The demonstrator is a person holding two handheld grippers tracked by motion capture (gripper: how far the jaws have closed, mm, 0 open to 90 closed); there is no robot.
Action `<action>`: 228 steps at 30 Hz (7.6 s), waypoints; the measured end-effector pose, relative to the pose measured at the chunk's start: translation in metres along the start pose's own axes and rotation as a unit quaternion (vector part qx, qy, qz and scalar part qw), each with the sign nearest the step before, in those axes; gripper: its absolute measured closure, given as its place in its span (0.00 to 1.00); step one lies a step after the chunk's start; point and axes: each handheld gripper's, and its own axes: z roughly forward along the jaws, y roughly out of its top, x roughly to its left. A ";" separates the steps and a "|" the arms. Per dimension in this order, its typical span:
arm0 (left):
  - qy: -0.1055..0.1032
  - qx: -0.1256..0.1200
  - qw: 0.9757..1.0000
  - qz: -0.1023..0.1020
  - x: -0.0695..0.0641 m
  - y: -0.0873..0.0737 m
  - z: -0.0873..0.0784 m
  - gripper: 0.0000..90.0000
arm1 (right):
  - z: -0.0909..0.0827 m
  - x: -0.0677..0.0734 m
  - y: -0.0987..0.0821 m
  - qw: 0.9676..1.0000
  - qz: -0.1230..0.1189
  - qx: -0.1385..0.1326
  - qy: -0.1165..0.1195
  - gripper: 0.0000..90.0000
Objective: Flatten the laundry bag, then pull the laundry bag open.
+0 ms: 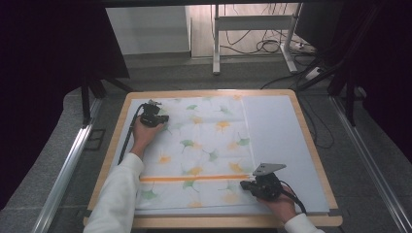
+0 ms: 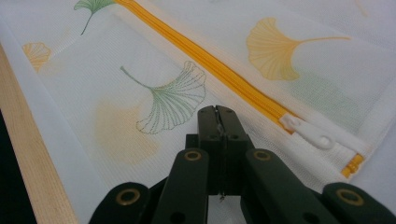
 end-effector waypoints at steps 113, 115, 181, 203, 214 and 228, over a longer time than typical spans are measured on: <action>-0.163 -0.037 0.964 0.204 -0.253 -0.055 -0.085 0.44 | -0.017 0.007 -0.012 1.000 0.007 0.017 -0.019 0.99; -0.164 -0.036 0.964 0.205 -0.257 -0.052 -0.082 0.45 | -0.017 0.007 -0.012 1.000 0.007 0.017 -0.018 0.99; -0.222 0.057 0.938 0.261 -0.333 -0.043 -0.004 0.79 | -0.026 0.009 -0.020 1.000 0.017 0.023 -0.013 0.99; -0.219 0.069 0.935 0.269 -0.333 -0.044 -0.007 1.00 | -0.026 0.009 -0.020 1.000 0.016 0.023 -0.012 0.99; -0.226 0.067 0.935 0.265 -0.331 -0.045 -0.007 1.00 | -0.026 0.005 -0.019 0.999 0.022 0.022 -0.017 0.99; -0.217 0.067 0.936 0.269 -0.332 -0.045 -0.008 1.00 | -0.024 -0.016 -0.014 0.997 0.064 0.011 -0.033 1.00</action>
